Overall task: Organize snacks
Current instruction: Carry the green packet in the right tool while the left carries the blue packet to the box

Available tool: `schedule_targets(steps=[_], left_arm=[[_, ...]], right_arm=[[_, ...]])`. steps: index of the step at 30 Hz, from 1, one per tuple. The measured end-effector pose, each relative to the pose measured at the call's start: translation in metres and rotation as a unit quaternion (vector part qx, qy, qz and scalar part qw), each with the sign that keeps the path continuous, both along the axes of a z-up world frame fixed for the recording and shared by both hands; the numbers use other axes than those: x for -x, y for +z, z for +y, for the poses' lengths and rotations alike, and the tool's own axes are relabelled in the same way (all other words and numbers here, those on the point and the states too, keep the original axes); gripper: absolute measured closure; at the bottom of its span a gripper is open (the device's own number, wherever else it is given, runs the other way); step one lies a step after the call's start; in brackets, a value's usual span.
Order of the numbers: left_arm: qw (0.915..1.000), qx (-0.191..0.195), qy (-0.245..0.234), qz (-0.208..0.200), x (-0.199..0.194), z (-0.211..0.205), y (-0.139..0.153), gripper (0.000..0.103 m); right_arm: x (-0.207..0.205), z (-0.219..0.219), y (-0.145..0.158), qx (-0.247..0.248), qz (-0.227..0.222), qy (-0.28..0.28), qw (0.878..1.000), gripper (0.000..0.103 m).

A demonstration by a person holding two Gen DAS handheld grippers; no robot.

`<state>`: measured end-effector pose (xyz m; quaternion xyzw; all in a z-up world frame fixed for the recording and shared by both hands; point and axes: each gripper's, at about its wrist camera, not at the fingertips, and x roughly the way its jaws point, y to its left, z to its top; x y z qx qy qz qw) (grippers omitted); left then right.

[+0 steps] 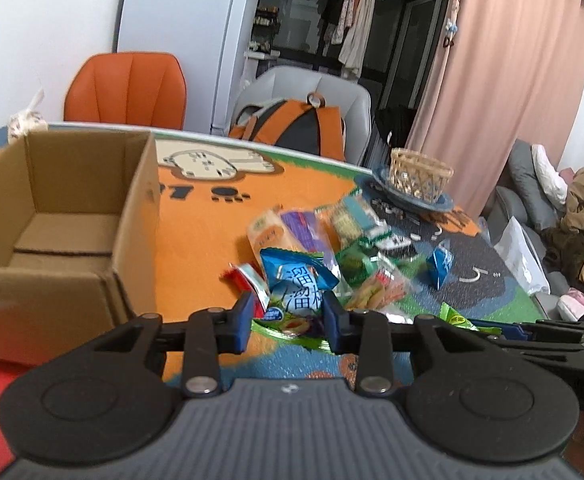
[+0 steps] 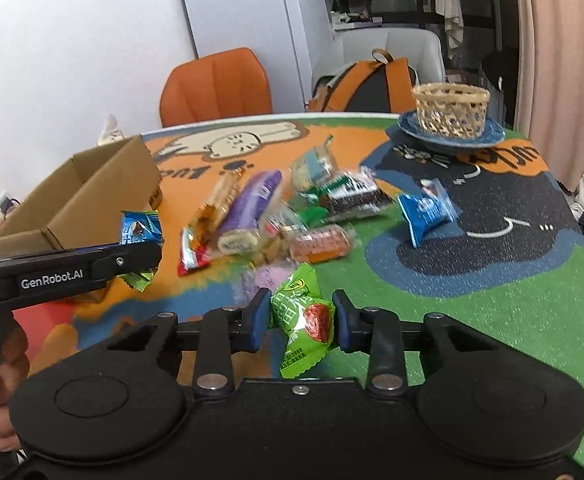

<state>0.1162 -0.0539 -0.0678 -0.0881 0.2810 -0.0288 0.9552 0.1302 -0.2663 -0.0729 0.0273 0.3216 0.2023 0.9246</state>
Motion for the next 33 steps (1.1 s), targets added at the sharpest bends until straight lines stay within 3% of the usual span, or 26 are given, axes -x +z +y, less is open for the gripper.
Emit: schedule_targets(steps=[17,33], left_arm=[[0.9983,0.003,0.033,-0.048,0.022,0.035,0.041,0.068],[0.9939,0.003,0.097,-0.053,0.032,0.092,0.052,0.068]], right_arm=[[0.002,0.043,0.044,-0.021,-0.047,0.039,0.998,0.069],[0.003,0.095,0.065,-0.027,-0.066,0.091,0.993,0.069]])
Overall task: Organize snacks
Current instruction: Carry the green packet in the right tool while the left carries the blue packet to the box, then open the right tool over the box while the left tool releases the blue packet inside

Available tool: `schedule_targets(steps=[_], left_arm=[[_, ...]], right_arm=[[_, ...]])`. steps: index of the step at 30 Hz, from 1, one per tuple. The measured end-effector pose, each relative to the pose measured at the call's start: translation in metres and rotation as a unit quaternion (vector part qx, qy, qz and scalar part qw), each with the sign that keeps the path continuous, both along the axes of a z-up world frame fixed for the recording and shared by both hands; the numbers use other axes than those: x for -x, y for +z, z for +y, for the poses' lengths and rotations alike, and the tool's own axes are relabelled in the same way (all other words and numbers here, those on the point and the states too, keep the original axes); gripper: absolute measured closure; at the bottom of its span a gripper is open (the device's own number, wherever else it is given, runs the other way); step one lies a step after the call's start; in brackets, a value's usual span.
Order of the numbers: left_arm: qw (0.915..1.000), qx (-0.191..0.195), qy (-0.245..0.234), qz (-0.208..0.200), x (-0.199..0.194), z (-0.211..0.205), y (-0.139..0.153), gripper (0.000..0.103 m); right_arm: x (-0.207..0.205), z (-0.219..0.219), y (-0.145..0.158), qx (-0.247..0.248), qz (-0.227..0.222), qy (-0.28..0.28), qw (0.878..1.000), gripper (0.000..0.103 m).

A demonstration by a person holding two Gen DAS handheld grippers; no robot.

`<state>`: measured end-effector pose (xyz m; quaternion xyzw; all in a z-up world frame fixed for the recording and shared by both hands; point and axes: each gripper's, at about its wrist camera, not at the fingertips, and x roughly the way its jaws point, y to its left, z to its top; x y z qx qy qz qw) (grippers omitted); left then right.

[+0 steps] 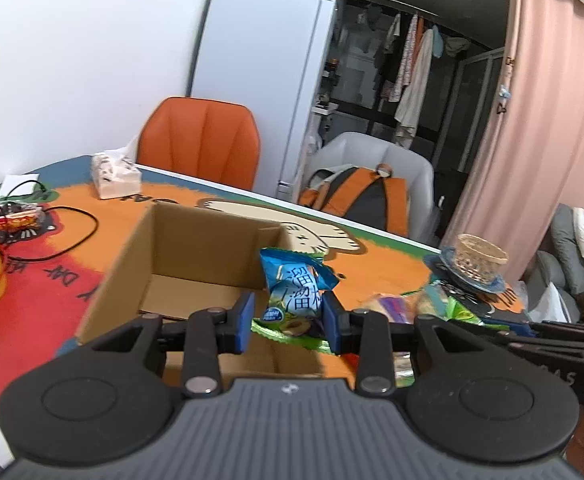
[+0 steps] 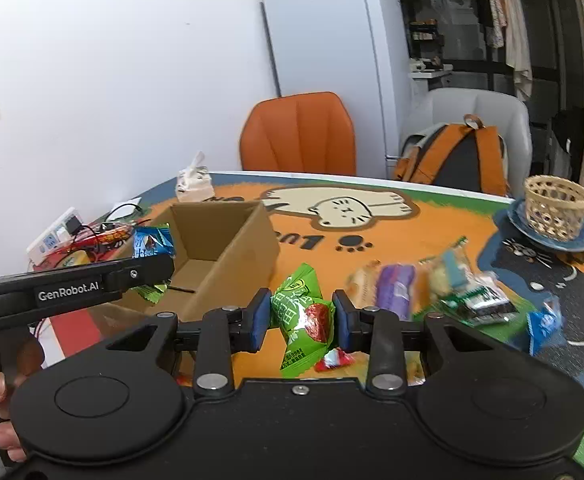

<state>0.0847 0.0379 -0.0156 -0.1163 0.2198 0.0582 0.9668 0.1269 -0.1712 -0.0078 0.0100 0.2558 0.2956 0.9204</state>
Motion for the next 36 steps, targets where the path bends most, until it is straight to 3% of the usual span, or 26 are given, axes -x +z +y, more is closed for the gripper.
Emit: schedule_targets(steps=[18,30,33,34,36], left_arm=[[0.9985,0.019,0.043,0.027,-0.016,0.053,-0.008,0.068],[0.9957,0.029,0.082,0.03,0.005,0.067,-0.004,0.058],[0.9951,0.032,0.088,0.032,0.009,0.069,-0.003,0.05],[0.9951,0.034,0.087,0.033,0.01,0.07,-0.003,0.047],[0.9955,0.038,0.081,0.031,0.013,0.069,-0.002,0.043]], right_arm=[[-0.017,0.055,0.01,-0.017,-0.003,0.045,0.999,0.069],[-0.03,0.089,0.017,-0.037,0.007,0.075,0.996,0.068],[-0.033,0.091,0.017,-0.053,0.007,0.086,0.995,0.058],[-0.033,0.09,0.017,-0.053,0.007,0.082,0.995,0.05],[-0.033,0.086,0.015,-0.051,0.011,0.077,0.996,0.049]])
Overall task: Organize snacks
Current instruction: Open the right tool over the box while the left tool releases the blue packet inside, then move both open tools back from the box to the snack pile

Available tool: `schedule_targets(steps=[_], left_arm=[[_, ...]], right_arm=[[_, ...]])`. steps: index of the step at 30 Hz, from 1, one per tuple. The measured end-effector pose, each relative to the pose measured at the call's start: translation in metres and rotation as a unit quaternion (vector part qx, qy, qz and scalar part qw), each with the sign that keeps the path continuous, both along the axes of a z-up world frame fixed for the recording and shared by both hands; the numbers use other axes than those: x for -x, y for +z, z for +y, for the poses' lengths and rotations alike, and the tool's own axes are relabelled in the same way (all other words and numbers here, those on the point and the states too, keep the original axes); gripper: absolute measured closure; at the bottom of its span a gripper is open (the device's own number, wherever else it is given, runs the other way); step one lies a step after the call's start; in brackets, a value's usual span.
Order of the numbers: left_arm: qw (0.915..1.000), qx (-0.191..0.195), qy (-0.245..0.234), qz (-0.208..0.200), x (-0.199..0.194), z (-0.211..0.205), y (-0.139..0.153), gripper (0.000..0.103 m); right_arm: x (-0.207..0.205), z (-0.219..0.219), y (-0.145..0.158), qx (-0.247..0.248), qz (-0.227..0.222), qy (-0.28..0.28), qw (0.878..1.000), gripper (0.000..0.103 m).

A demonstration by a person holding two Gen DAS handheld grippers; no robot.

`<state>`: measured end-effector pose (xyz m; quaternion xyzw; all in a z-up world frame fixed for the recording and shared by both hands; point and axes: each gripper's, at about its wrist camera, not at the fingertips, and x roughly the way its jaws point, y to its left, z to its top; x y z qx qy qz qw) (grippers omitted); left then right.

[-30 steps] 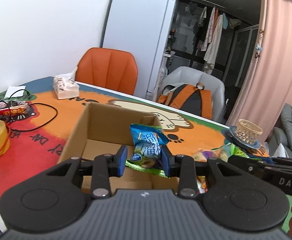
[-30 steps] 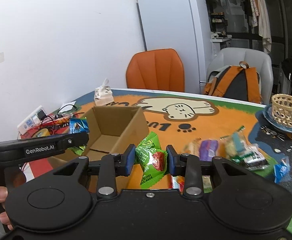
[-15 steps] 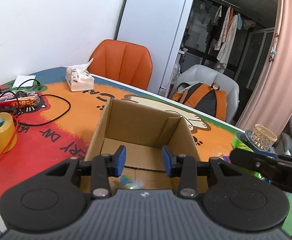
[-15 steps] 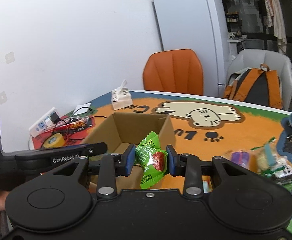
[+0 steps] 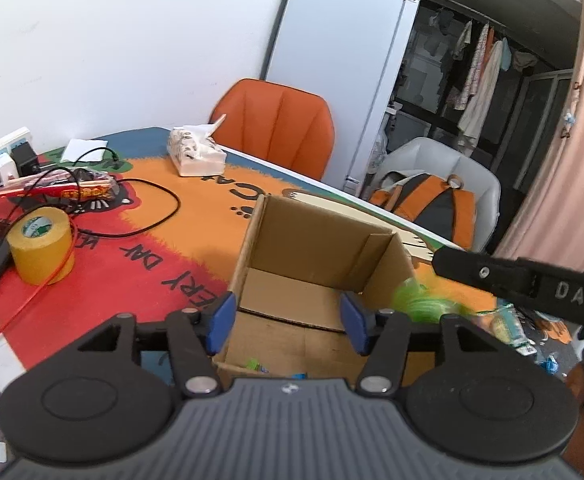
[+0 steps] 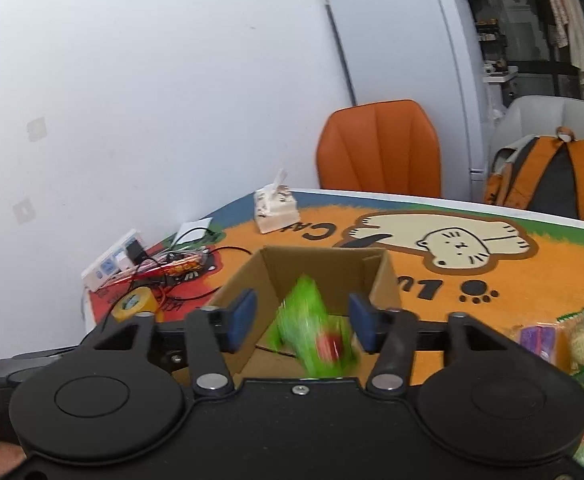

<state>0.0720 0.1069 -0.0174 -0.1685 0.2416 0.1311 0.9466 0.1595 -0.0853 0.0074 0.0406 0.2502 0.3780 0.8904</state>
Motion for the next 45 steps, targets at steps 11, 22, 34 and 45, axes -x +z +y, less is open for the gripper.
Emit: schedule_targets(steps=[11,22,34,45], left_arm=[[0.9998,-0.017,-0.004,-0.009,0.007,-0.023,0.008,0.021],[0.9991,-0.021,-0.035,-0.014,0.009,-0.049,0.012,0.019],[0.997,-0.03,-0.07,-0.012,0.01,-0.077,0.01,0.019],[0.9935,-0.035,-0.108,-0.011,0.013,-0.103,0.01,0.019]], right_arm=[[0.013,-0.043,-0.009,0.01,0.017,-0.038,0.999,0.038],[0.026,-0.098,-0.009,0.025,0.009,-0.093,0.995,0.024],[0.029,-0.147,-0.016,0.027,0.013,-0.15,0.988,0.018],[0.035,-0.177,-0.028,0.037,0.023,-0.167,0.985,0.015]])
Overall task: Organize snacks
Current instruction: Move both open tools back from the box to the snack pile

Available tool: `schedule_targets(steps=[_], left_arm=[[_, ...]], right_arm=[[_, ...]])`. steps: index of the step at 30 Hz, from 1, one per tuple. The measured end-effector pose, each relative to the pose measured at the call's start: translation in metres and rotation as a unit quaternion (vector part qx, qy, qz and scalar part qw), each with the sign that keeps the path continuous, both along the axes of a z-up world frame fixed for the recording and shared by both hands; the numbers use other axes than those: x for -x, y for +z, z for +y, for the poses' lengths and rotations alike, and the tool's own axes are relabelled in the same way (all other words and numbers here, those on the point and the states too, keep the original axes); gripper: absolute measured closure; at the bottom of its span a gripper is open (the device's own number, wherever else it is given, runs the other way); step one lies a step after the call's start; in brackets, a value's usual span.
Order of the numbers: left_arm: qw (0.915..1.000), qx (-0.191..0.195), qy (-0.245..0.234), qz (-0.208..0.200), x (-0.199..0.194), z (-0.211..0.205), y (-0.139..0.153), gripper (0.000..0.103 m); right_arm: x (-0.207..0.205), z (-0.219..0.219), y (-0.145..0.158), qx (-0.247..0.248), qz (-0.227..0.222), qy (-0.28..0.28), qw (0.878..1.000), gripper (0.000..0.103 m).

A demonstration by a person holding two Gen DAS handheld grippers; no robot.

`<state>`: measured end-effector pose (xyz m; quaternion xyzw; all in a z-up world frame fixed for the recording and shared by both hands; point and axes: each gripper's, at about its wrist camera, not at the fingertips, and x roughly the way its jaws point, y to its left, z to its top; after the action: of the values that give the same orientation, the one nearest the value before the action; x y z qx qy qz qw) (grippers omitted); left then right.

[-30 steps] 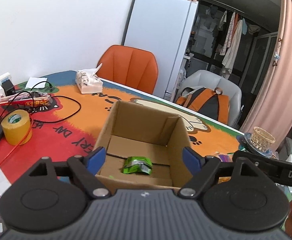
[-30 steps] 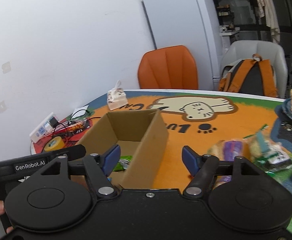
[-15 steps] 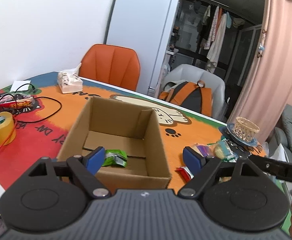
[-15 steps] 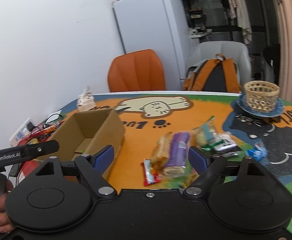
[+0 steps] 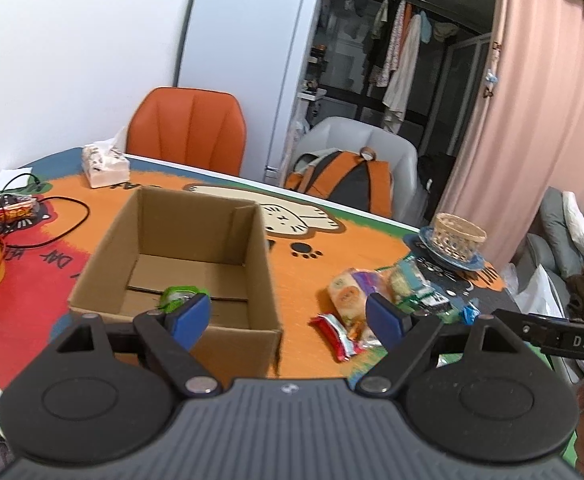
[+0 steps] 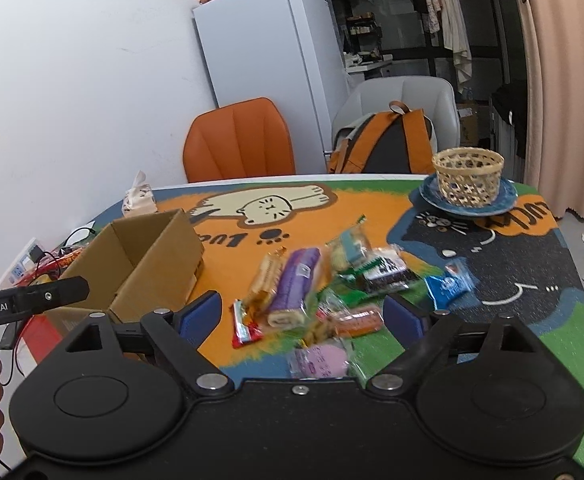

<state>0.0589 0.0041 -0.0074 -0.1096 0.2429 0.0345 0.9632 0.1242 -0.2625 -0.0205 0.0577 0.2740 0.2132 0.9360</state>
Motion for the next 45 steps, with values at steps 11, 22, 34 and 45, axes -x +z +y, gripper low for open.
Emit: schedule_targets(steps=[11,22,34,45], left_arm=[[0.9991,-0.005,-0.039,0.013,-0.007,-0.031,-0.013,0.019],[0.9976,0.002,-0.067,0.016,-0.026,-0.054,-0.029,0.023],[0.9974,0.02,-0.054,0.044,-0.059,-0.06,-0.058,0.039],[0.9976,0.018,-0.037,0.056,-0.082,-0.061,-0.073,0.048]], right_arm=[[0.0,-0.007,-0.016,0.003,0.02,0.007,1.0,0.014],[-0.012,-0.005,-0.034,0.012,0.039,0.025,0.999,0.016],[-0.034,0.005,-0.059,0.024,0.066,0.044,0.997,0.024],[-0.046,0.019,-0.072,0.045,0.078,0.064,0.994,0.029]])
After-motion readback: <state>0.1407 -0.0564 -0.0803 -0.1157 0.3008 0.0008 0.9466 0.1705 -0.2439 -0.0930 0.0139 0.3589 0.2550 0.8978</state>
